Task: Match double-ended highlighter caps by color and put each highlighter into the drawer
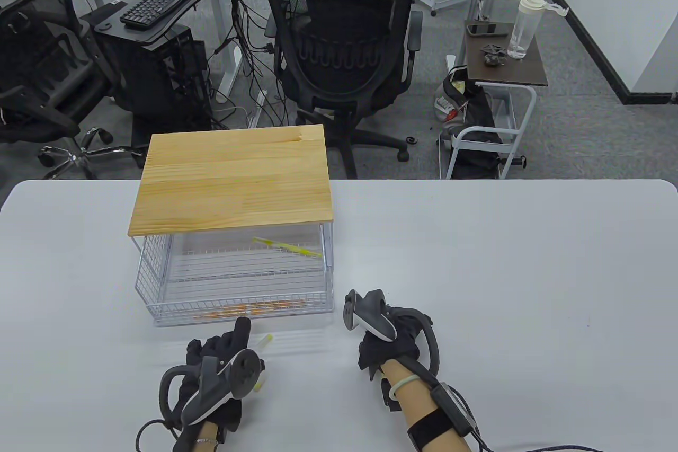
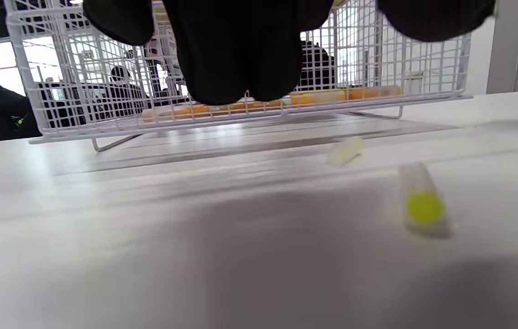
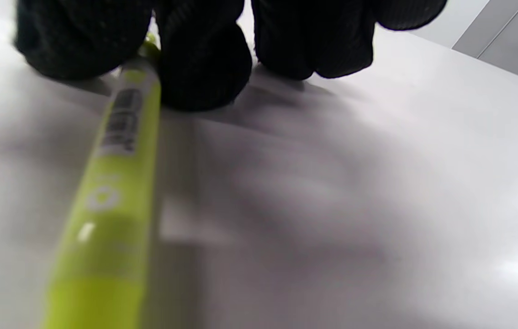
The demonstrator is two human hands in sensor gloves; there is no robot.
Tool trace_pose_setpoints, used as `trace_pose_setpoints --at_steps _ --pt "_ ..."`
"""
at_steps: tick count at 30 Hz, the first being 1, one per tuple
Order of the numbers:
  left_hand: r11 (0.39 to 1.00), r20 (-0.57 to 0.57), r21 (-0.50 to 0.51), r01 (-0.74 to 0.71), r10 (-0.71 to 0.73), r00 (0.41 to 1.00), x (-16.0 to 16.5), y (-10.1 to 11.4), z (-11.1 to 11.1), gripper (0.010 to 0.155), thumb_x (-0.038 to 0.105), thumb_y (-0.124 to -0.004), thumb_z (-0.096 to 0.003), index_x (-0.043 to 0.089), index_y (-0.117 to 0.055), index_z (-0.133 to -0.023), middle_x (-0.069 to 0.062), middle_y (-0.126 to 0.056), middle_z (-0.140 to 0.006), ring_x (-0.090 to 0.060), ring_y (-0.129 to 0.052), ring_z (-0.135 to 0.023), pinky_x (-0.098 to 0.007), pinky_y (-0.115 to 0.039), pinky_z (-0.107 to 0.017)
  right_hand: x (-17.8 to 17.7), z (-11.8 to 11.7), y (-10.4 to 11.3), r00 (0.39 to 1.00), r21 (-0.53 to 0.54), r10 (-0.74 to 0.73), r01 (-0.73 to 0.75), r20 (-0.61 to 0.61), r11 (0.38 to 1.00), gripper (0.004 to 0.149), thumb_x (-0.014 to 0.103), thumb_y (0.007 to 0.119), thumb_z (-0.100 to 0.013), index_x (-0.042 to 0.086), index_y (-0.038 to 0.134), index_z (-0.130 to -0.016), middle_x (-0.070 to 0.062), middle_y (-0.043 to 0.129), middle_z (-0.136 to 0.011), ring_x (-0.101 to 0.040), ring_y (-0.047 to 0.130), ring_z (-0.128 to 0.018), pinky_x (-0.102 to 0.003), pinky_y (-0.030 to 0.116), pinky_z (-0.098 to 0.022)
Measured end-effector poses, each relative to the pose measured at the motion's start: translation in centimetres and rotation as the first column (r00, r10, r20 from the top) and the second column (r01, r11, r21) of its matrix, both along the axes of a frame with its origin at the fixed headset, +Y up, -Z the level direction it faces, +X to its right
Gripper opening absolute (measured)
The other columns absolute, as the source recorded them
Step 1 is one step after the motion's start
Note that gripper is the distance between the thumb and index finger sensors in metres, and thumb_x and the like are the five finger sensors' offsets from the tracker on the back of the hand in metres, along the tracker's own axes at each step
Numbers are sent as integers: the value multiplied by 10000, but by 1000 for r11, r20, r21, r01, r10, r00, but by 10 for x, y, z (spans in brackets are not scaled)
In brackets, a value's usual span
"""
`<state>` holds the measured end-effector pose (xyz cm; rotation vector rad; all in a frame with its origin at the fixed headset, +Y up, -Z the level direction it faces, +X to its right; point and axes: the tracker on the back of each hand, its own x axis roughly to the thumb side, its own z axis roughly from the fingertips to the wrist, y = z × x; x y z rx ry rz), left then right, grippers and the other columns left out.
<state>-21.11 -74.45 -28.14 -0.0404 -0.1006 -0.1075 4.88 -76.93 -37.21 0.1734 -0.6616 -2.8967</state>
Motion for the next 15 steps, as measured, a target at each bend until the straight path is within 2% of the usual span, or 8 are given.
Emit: trace_pose_setpoints --at_steps 2,5,8,9,12,15 --pt "1000 8 -28 12 -11 1000 6 -3 -2 810 571 -654 -448 156 -499 -1127 -29 -863 -993 -284 -918 -873 -620 -618 -704 6 1 6 998 7 -65 65 5 998 514 472 760 -503 47 854 -777 -242 626 -1128 -569 639 -970 -727 453 -709" --pt "997 15 -76 18 -17 1000 13 -9 -6 830 580 -661 -436 138 -512 -1123 -18 -880 -966 -270 -933 -849 -611 -627 -700 17 7 25 955 70 -295 295 -8 953 471 465 740 -557 94 840 -829 -247 606 -1141 -578 626 -975 -733 448 -704" --pt "990 11 -133 51 -50 999 19 -16 -10 855 584 -674 -422 126 -504 -1124 -16 -882 -960 -267 -937 -842 -605 -628 -700 25 14 48 844 143 -535 535 -42 833 455 444 715 -594 90 799 -869 -257 577 -1143 -584 612 -971 -739 438 -699" --pt "984 14 -163 75 -74 997 20 -18 -11 862 586 -677 -417 126 -497 -1124 -12 -881 -960 -264 -935 -844 -603 -627 -702 27 18 57 790 178 -610 611 -69 771 454 437 712 -599 85 790 -874 -257 575 -1141 -581 610 -969 -739 435 -698" --pt "980 23 -163 117 -115 993 23 -20 -10 885 592 -700 -393 134 -495 -1122 5 -872 -963 -244 -934 -849 -599 -631 -707 30 32 73 679 205 -718 732 -151 649 456 438 707 -609 80 778 -883 -243 575 -1144 -571 606 -974 -737 425 -707" --pt "973 31 -183 137 -134 991 28 -22 -10 900 583 -721 -380 131 -488 -1123 -8 -858 -961 -258 -916 -852 -601 -623 -707 30 41 80 668 200 -706 744 -234 638 458 440 709 -610 80 777 -884 -240 581 -1143 -568 613 -974 -737 427 -707"
